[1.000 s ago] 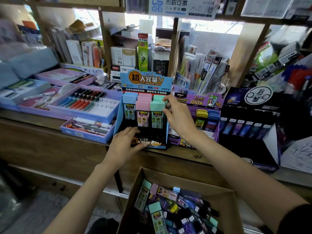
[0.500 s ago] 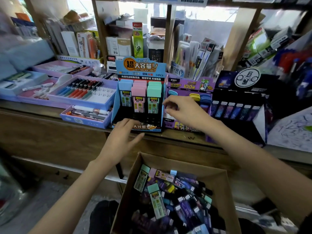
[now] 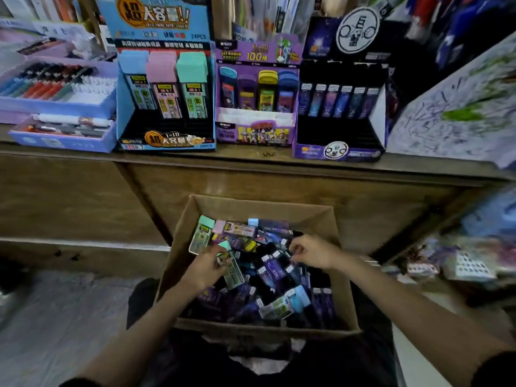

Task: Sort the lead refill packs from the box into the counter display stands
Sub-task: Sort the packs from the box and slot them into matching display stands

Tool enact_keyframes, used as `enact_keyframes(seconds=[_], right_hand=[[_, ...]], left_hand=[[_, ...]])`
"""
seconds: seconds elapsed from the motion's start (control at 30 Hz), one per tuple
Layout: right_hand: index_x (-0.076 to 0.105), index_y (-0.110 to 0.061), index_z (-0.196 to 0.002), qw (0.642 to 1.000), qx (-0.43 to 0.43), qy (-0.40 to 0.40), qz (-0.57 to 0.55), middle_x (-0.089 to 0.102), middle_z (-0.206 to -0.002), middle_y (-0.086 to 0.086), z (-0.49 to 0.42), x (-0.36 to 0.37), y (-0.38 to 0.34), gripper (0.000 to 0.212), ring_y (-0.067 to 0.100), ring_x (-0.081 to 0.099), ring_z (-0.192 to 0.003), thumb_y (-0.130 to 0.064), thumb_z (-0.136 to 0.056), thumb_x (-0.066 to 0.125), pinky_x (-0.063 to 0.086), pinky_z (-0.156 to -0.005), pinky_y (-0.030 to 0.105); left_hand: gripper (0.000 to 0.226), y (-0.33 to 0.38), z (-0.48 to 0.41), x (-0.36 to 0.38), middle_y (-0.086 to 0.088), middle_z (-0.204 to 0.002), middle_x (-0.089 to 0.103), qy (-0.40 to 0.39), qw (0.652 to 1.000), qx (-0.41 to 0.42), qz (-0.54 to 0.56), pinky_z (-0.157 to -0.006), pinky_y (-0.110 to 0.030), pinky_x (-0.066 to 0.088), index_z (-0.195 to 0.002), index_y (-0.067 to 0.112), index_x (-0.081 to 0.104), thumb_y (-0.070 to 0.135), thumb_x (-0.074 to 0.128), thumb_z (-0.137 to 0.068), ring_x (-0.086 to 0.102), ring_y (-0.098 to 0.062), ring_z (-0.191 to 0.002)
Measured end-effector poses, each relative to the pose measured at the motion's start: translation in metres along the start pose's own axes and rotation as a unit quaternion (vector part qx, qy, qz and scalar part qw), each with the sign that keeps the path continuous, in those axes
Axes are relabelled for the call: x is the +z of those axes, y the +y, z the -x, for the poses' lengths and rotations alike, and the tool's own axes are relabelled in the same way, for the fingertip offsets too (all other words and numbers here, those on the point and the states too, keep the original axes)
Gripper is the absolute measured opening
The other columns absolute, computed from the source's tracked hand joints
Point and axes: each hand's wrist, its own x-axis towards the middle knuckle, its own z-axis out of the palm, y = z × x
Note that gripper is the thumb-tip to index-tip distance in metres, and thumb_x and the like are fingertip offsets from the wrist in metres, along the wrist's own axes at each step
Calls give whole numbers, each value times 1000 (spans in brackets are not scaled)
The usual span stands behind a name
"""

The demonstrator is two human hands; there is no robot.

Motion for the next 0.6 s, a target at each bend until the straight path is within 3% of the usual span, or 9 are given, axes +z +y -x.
enact_keyframes(seconds=[0.2,0.33,0.5,0.6], right_hand=[[45,-7,-128,984,139,60,-99,54,-126,11,-15,58,36,49,27,55,-112,-31,-88,62,42,-82,25],[35,-7,-137,978,180,66,-78,32,-142,16,-24,73,29,66,31,43,-126,-41,-87,61,37,-100,32],[43,-9,-134,987,127,79,-67,37,-138,15,-34,83,13,53,32,35,-127,-39,-92,53,33,-106,35],[37,-9,-141,988,105,82,-81,35,-140,14,-36,88,10,58,33,32,-131,-36,-93,53,29,-109,36]], left_hand=[[60,-9,-10,42,-9,-154,25,-77,981,48,-174,-112,-31,24,-144,14,32,35,54,-92,26,-23,-140],[65,-14,-5,51,0,-159,9,-94,960,42,-259,-116,-37,18,-148,19,22,46,46,-94,16,-22,-143],[49,-15,2,47,2,-148,35,-73,952,68,-288,-106,-33,30,-139,20,38,34,47,-93,38,-22,-131],[34,-5,2,49,-8,-128,55,-56,979,60,-185,-93,-32,40,-124,13,53,24,49,-93,51,-26,-117]])
